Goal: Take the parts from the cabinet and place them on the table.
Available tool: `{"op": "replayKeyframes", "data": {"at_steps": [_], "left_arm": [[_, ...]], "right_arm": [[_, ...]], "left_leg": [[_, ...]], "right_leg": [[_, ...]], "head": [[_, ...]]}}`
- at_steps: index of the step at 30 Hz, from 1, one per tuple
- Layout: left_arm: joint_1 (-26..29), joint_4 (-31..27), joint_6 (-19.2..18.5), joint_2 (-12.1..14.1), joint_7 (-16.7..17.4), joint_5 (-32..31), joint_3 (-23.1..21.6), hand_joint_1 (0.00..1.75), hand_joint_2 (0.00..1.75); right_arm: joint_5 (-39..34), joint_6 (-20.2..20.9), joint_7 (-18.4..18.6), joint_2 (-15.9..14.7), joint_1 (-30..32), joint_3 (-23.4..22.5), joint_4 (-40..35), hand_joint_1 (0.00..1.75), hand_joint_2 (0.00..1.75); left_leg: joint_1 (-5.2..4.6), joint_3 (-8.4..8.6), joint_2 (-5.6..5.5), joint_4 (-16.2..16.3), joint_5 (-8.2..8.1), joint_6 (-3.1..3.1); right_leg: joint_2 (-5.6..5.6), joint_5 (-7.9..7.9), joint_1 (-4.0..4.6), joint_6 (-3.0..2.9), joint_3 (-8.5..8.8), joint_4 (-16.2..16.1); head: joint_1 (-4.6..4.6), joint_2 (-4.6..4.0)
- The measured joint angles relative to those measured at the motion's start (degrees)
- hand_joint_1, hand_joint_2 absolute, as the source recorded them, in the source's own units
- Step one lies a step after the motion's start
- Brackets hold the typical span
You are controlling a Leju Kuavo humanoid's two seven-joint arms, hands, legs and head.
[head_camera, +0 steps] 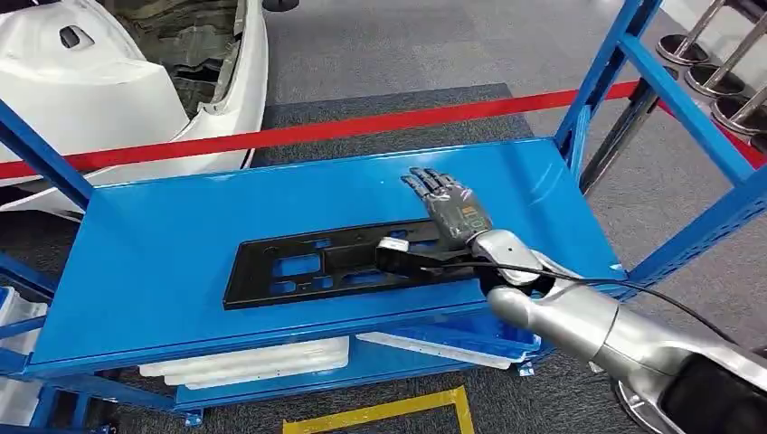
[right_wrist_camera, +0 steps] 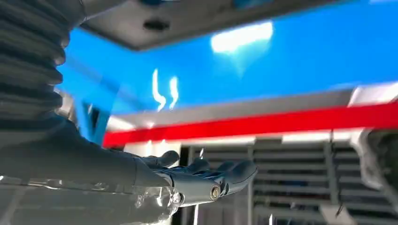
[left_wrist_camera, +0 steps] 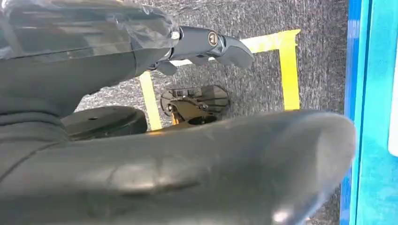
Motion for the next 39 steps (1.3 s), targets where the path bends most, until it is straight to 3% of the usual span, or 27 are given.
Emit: {"op": "replayKeyframes", "data": {"at_steps": [3,10,23,39], "left_arm": [[0.01,0.00,0.00,0.00,-0.02,-0.09,0.00,0.00,0.00],[0.01,0.00,-0.17,0.00,-0.11,-0.42,0.00,0.00,0.00],[0.01,0.00,-0.17,0.00,-0.11,-0.42,0.00,0.00,0.00],[0.18,0.00,-1.05,0.00,-0.11,-0.53,0.00,0.00,0.00]], "right_arm": [[-4.78,2.17,-1.91,0.46,0.25,0.44,-0.04,0.00,1.75],[-6.37,4.40,-2.78,1.42,0.26,2.16,-0.50,0.00,1.75],[-6.54,4.55,-2.82,1.66,0.28,3.26,-0.94,0.00,1.75],[-9.01,11.92,-0.60,1.40,0.39,5.92,-2.12,0.00,1.75]], "left_leg": [[0.09,0.01,0.00,-0.01,-0.02,-0.05],[0.01,0.03,0.01,-0.01,-0.04,-0.07],[-0.08,0.14,0.01,-0.01,-0.04,-0.06],[-0.08,0.33,0.01,-0.01,-0.05,-0.06]], "right_leg": [[0.00,-0.02,-0.01,-0.02,0.01,0.00],[0.00,-0.02,-0.01,-0.01,0.11,-0.07],[0.00,-0.01,-0.03,0.02,0.38,-0.30],[0.00,-0.01,-0.03,0.03,0.54,-0.33]], "head": [[0.00,0.00],[0.00,0.00],[0.02,0.00],[0.02,0.00]]}}
